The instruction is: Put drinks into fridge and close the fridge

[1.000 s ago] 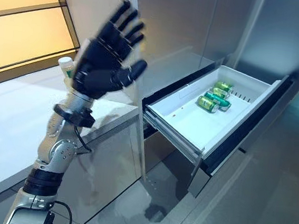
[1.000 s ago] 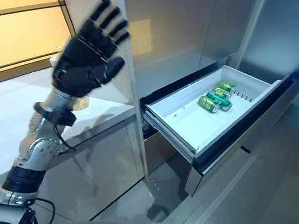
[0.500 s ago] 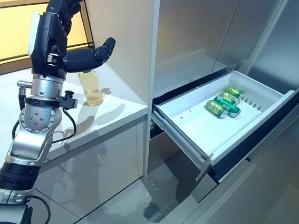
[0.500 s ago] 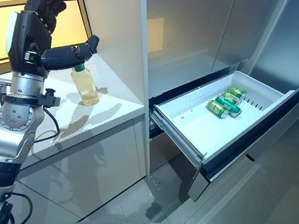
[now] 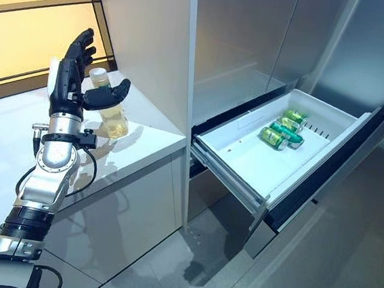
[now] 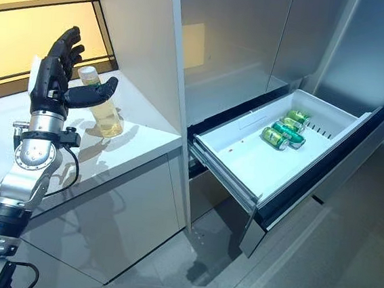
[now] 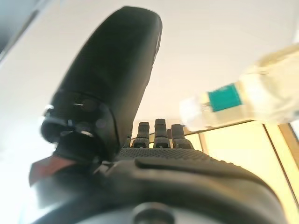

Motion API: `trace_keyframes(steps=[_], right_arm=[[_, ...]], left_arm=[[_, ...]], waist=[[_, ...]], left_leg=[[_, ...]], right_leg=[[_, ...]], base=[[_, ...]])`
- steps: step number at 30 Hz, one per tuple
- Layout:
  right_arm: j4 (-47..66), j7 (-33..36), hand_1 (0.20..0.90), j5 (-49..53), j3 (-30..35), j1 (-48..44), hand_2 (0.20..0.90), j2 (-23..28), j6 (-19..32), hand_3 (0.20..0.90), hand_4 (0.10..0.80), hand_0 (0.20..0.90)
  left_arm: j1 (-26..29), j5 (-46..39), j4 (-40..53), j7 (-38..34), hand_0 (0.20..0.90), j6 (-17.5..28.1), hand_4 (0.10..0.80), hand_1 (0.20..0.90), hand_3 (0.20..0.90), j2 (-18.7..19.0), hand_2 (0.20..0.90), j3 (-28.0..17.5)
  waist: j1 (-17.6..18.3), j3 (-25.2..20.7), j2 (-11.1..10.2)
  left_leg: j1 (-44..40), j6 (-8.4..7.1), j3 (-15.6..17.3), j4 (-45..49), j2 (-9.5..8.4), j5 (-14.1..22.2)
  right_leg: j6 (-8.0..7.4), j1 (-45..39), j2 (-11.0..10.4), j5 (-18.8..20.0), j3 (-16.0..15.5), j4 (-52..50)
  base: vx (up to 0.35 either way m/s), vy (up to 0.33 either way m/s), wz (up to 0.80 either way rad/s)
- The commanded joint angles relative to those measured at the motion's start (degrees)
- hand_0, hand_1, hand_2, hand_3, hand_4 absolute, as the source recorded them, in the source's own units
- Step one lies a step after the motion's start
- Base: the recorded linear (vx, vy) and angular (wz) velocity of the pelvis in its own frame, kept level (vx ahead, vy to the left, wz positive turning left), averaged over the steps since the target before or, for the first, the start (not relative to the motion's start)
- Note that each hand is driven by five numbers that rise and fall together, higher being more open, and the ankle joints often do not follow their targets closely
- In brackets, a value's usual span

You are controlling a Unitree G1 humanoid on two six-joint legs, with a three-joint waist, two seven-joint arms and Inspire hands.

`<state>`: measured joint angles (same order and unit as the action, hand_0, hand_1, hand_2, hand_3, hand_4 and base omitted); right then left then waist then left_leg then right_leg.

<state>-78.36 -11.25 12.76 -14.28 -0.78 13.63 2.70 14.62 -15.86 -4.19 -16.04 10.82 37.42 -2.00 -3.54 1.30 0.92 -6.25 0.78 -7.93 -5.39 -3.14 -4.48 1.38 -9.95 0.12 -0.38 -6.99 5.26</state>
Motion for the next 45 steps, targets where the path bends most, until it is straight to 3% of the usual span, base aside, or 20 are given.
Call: trace_keyframes(steps=[1, 23, 31, 45], right_arm=[[-3.25, -1.67, 0.900, -2.19, -0.89, -0.87, 0.900, -0.47, 0.67, 0.900, 0.800, 0.900], [-4.10, -2.10, 0.900, -3.15, -0.78, -1.36, 0.900, -0.01, 0.63, 0.900, 0.800, 0.900], [0.65, -1.76, 0.900, -2.73, -2.17, -0.34, 0.900, -0.02, -2.30, 0.900, 0.800, 0.900], [0.09, -1.75, 0.900, -3.20, -2.20, -0.49, 0.900, -0.15, -1.95, 0.900, 0.800, 0.900]], left_arm=[[7.46, -1.04, 0.48, -2.55, 0.900, 3.61, 0.800, 0.900, 0.900, 1.08, 0.900, -2.46], [7.74, -4.01, -7.86, -5.93, 0.900, 4.25, 0.800, 0.900, 0.900, -2.87, 0.900, -1.36], [8.49, -2.83, -10.88, -6.96, 0.900, 5.77, 0.800, 0.900, 0.900, -2.64, 0.900, -1.83], [8.55, -3.84, -10.57, -6.50, 0.900, 6.62, 0.800, 0.900, 0.900, -3.28, 0.900, -1.68]], waist=[[0.19, -1.53, 0.26], [0.92, -1.48, 0.32], [1.82, -0.85, -0.39], [1.75, -0.79, -0.34]], left_leg=[[-2.02, -0.27, 5.63, 0.39, 1.11, 5.56], [-2.50, -0.14, 6.72, 0.39, 1.22, 5.75], [-2.45, -0.17, 7.11, 0.39, 1.54, 5.65], [-2.48, -0.10, 7.04, 0.39, 1.45, 5.76]], right_leg=[[-3.57, 0.69, -2.61, 0.40, 0.34, -0.57], [-3.79, 0.43, -2.73, 0.41, 0.61, -0.67], [-3.75, 0.66, -2.55, 0.50, 1.11, -0.82], [-3.74, 0.58, -2.47, 0.31, 1.36, -0.84]], base=[[0.000, 0.000, 0.00], [0.000, 0.000, 0.00], [0.000, -0.004, 0.00], [0.008, -0.001, -0.02]])
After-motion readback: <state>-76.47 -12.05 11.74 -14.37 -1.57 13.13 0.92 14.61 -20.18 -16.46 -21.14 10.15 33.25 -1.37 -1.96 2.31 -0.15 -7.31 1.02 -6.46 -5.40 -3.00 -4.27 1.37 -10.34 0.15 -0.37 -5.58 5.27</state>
